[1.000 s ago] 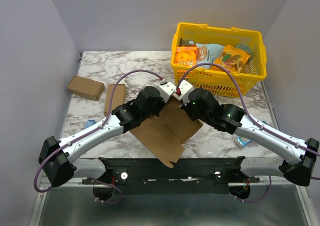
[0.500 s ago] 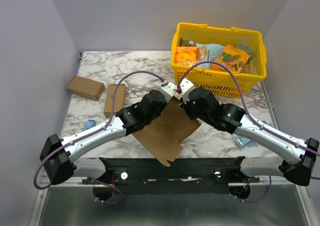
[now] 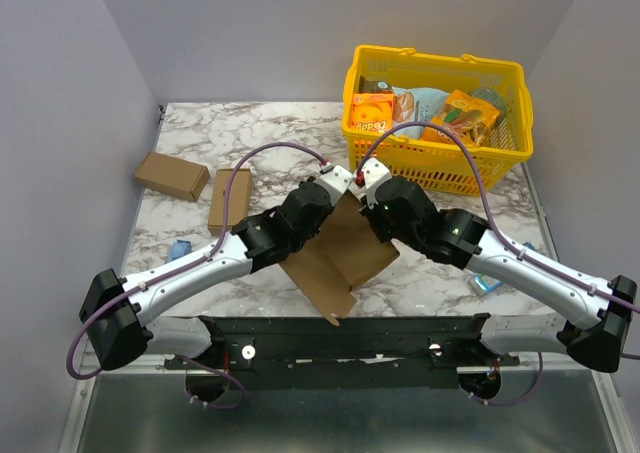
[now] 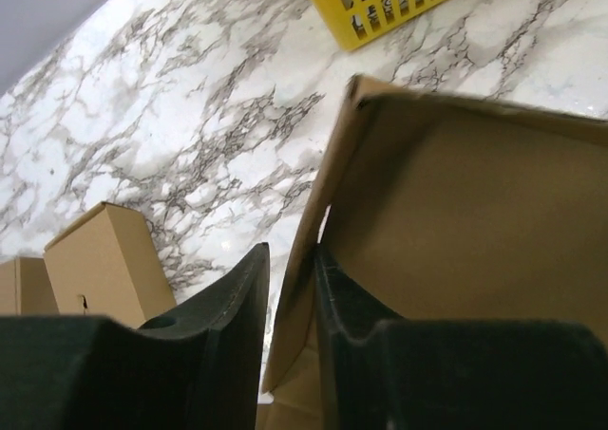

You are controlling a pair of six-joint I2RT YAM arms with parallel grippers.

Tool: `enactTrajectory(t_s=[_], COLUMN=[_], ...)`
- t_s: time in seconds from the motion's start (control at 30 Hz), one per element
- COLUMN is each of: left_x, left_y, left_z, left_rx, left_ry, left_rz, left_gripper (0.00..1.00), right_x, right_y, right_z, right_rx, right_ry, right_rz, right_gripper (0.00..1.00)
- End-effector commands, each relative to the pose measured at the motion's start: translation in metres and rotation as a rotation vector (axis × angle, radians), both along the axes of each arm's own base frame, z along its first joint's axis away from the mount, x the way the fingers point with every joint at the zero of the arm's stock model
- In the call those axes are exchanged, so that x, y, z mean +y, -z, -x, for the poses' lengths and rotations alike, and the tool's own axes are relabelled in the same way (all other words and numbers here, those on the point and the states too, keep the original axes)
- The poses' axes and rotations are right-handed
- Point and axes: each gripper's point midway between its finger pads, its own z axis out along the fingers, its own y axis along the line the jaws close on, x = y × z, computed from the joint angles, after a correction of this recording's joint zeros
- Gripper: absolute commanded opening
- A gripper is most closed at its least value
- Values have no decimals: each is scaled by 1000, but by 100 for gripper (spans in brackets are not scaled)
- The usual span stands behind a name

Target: Fold the paper box

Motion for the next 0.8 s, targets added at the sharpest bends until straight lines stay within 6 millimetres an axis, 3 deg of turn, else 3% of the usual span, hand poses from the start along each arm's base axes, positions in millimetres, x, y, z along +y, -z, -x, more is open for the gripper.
enactTrajectory(t_s=[0.0, 0.17, 0.3, 0.5, 0.6, 0.7, 0.77], left_x=[26, 19, 10, 6, 21, 42, 54], left_y=[7, -2, -27, -83, -110, -122, -115], left_z=[3, 10, 13, 4, -3, -5, -4], left_rx=[38, 35, 22, 10, -10, -9, 14], left_ry=[-45, 33, 88, 89, 34, -31, -79], left_rz=[-26, 35, 136, 352, 453, 552, 569], left_gripper=[46, 65, 90, 98, 98, 99, 99], right_x=[-11, -16, -21, -18, -20, -27, -35], right_y=[28, 50, 69, 119, 144, 162, 172], right_z=[3, 4, 1, -1, -3, -8, -13], right_rx=[55, 100, 142, 254, 313, 360, 396], right_ry=[87, 148, 197, 279, 341, 430, 508], right_rz=[41, 53, 59, 90, 82, 68, 30], right_gripper=[1, 1, 1, 1, 1, 1, 1])
